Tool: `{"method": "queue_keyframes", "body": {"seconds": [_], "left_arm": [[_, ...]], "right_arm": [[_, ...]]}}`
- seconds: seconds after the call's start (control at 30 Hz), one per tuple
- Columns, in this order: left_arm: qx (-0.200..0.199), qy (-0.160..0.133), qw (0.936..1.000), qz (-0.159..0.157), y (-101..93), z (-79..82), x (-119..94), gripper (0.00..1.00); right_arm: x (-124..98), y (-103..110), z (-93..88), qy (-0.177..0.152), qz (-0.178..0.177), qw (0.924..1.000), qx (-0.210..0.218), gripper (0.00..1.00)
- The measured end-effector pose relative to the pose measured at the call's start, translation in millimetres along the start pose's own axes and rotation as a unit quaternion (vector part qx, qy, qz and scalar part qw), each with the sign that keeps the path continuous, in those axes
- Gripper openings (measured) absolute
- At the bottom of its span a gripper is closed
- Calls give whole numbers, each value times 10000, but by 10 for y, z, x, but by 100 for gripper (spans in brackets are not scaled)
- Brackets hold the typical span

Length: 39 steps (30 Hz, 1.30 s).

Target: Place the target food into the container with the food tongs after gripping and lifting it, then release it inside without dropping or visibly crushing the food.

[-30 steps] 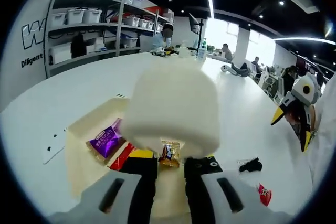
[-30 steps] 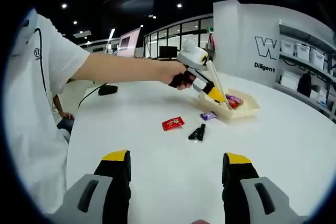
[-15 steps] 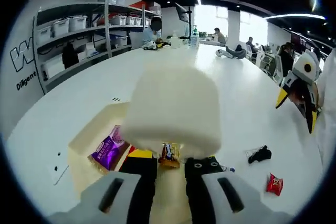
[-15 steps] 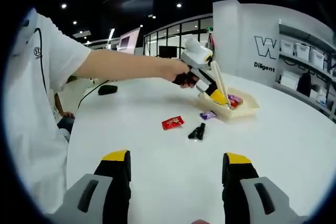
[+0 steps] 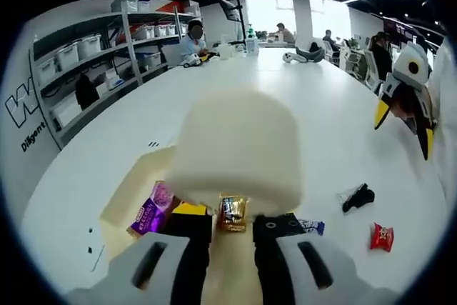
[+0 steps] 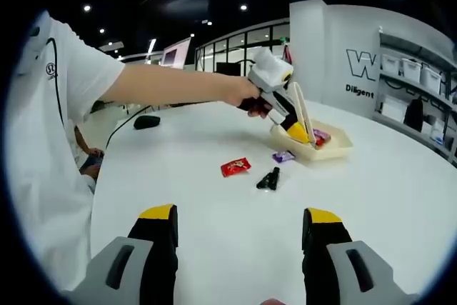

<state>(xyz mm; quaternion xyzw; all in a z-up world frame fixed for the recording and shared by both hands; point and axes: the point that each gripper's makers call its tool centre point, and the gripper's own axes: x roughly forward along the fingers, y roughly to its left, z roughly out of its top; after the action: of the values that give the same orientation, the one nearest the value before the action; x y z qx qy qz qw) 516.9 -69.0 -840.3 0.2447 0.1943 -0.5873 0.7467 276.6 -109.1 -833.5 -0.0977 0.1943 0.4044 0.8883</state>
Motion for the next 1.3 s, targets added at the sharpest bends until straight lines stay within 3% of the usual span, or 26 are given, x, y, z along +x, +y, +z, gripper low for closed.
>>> {"method": "queue_keyframes", "body": {"seconds": [0.43, 0.7, 1.0, 1.23, 1.3], "left_arm": [[-28, -113, 9999, 108, -9, 8, -132, 21], [-336, -449, 9978, 349, -67, 84, -425, 22], [-826, -904, 9908, 572, -326, 140, -719, 22], [-986, -933, 9884, 677, -698, 88, -653, 23], [-1033, -934, 9877, 716, -712, 71, -623, 23]], "right_arm": [[4, 7, 1, -15, 9, 10000, 1, 68], [-1, 11, -6, -22, 8, 10000, 4, 68], [32, 66, 15, -38, 60, 10000, -35, 68], [52, 95, 8, -22, 96, 9999, -58, 68], [56, 104, 17, -40, 104, 9999, -62, 68]]}}
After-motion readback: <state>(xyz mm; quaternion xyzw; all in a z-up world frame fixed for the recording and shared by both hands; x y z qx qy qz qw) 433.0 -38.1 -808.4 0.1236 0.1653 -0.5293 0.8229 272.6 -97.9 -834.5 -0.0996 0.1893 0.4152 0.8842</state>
